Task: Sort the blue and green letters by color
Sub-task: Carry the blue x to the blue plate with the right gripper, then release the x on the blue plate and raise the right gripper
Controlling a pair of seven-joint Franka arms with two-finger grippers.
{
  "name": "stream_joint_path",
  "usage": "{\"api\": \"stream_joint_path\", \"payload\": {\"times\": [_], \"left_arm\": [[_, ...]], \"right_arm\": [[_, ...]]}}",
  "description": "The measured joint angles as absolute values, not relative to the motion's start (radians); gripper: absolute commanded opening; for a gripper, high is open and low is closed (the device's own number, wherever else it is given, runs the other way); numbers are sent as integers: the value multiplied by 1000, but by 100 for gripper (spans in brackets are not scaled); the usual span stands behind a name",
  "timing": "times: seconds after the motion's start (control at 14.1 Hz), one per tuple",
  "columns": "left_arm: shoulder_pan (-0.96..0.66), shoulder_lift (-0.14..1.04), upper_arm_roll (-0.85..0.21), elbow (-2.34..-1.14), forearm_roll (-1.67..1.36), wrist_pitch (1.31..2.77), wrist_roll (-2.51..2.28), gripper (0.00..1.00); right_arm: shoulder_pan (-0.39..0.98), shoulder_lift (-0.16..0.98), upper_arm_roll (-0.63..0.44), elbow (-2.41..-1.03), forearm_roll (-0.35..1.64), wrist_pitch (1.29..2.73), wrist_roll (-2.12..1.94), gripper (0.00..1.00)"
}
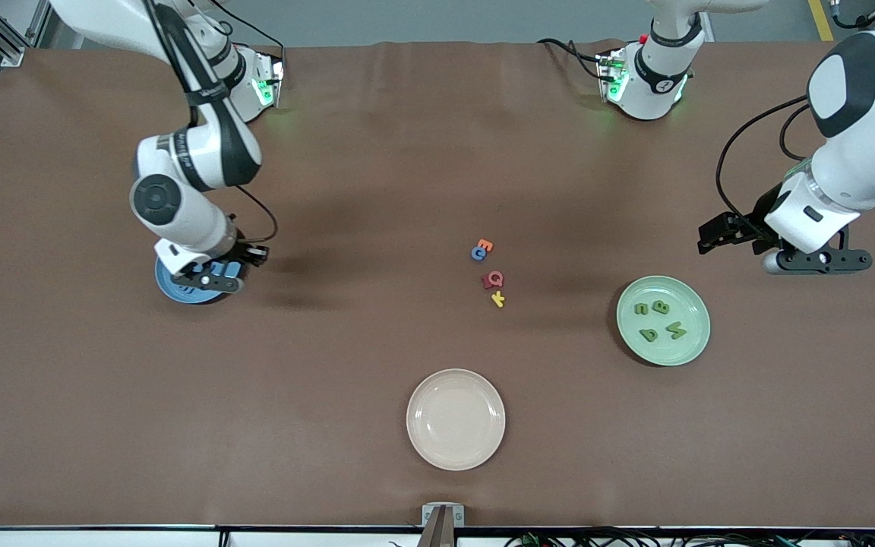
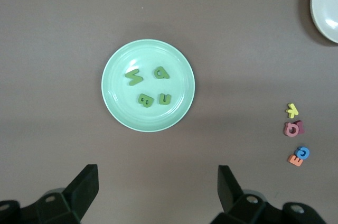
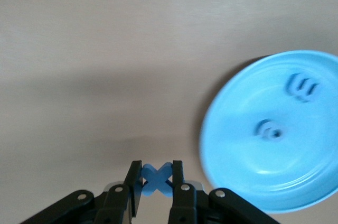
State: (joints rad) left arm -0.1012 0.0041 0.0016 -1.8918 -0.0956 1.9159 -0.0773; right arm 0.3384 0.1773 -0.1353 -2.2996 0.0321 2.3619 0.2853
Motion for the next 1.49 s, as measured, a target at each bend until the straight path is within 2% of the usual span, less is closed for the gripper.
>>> {"api": "stream_joint_path", "payload": {"times": [0.14, 0.28, 0.35, 0.43, 0.5, 0.71, 1.06, 1.21, 1.49], "left_arm": [[-100, -21, 4, -1881, -96, 1896, -76, 99], [-94, -53, 10, -1846, -96, 1813, -74, 99], [-85, -65, 10, -1818, -96, 1768, -71, 99], [-77, -74, 11, -1786, -96, 1730, -68, 99], [-71, -79, 12, -1756, -96, 1701, -67, 99], [-69, -81, 12, -1679, -96, 1630, -66, 99], [-68, -81, 24, -1625, -96, 1586, -66, 99], [-68, -81, 31, -1625, -96, 1584, -66, 99], [-67, -81, 36, -1624, -96, 1580, -66, 99]], "right_arm": [[257, 163, -135, -2362, 31, 2433, 156, 0], [183, 162, -135, -2414, 30, 2513, 42, 1], [148, 162, -135, -2437, 30, 2546, -11, 11], [111, 162, -134, -2453, 30, 2565, -64, 66], [77, 162, -134, -2461, 30, 2569, -107, 99], [32, 162, -134, -2463, 28, 2559, -151, 100], [67, 145, -105, -2443, 29, 2482, -29, 100], [180, 126, -96, -2430, 29, 2468, 185, 100], [496, 131, -82, -2338, 30, 2463, 683, 100]]}}
